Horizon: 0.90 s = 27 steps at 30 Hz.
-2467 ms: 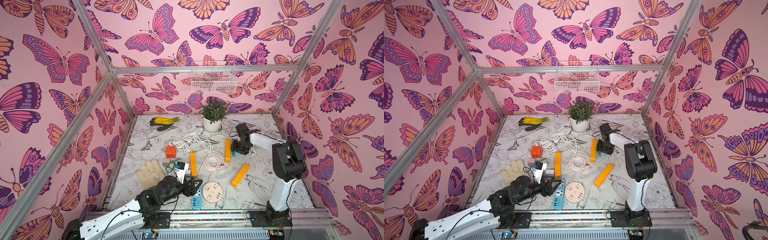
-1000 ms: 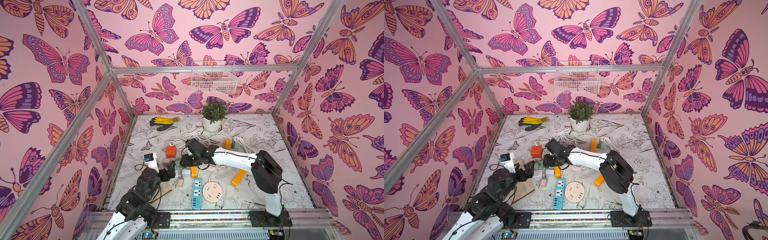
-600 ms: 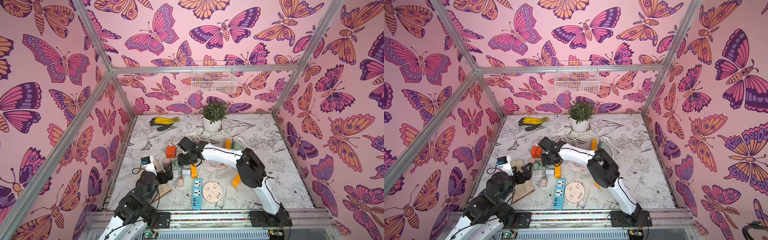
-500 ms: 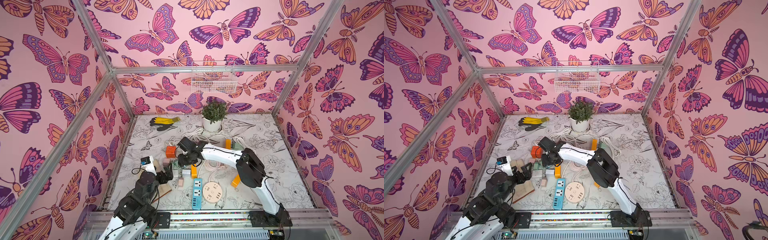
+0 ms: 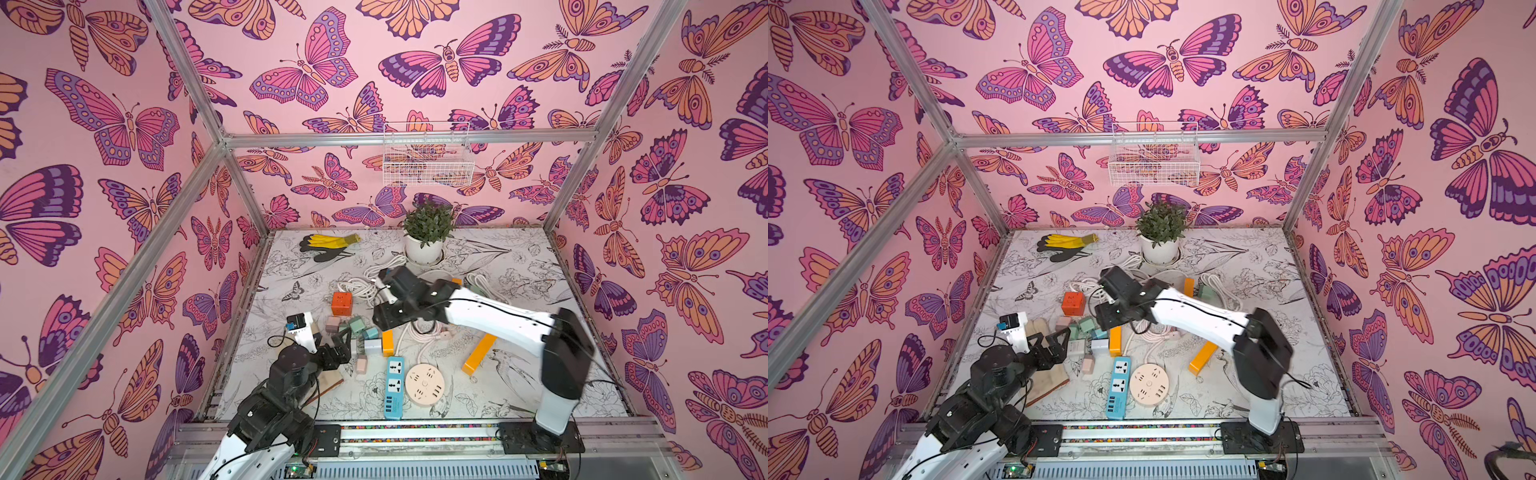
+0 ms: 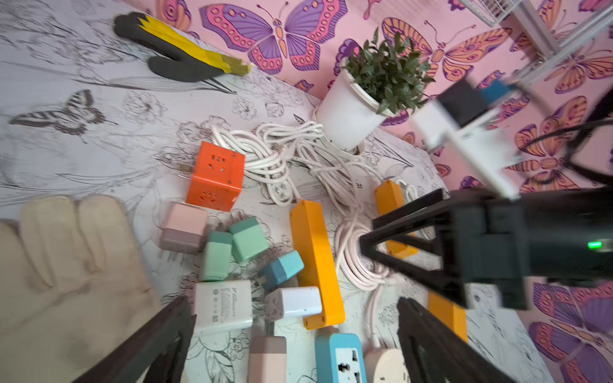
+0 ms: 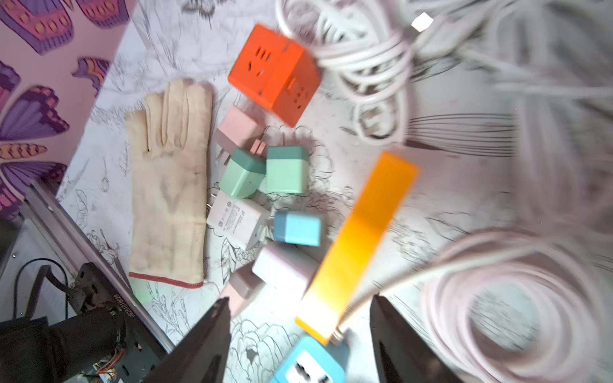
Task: Pull the plug off the socket
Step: Place the plug at the center of the board, then pick up the plug from the center of the board.
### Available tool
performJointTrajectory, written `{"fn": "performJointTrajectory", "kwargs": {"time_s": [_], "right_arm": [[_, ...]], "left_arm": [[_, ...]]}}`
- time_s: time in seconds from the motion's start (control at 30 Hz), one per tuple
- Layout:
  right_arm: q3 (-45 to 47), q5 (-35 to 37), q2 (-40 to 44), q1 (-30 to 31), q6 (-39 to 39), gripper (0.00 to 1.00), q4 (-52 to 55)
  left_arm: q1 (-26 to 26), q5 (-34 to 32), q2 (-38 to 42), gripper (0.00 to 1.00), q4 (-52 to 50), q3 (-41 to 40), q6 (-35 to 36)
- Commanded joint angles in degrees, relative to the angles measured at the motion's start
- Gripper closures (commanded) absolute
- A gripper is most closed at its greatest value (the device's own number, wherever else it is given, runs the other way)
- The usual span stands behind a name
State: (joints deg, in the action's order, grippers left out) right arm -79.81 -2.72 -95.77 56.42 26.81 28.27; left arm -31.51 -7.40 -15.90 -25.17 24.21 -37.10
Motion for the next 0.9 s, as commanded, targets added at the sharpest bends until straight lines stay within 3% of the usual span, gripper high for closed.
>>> {"fn": "performJointTrajectory", "kwargs": {"time_s": [0.0,0.2,0.33,0.6,0.87], "right_arm": [[12.75,4.68,13.51,-6.67,0.24,0.3,-7.16],[36.18,-4.91,32.31,-29.24,5.71,0.3,-14.35],[40.04,-11.19,30.44,-40.26,7.86,0.3,-14.85],[25.26,-6.69,8.72,-41.36,9.9,0.28,-4.51],[14.22,-4.43,-3.94,-41.32,8.01,0.28,0.76]], "left_arm": [[0.31,11.72,-2.65,0.01,9.13,-3.62,-2.51],[0.14,21.55,-10.35,0.01,21.96,-7.66,-9.77],[-1.39,23.12,-15.63,0.01,23.5,-5.91,-10.18],[-4.64,20.94,-16.79,0.01,24.38,-6.26,-10.45],[-4.71,19.7,-13.28,0.02,24.04,-7.82,-10.71]]}}
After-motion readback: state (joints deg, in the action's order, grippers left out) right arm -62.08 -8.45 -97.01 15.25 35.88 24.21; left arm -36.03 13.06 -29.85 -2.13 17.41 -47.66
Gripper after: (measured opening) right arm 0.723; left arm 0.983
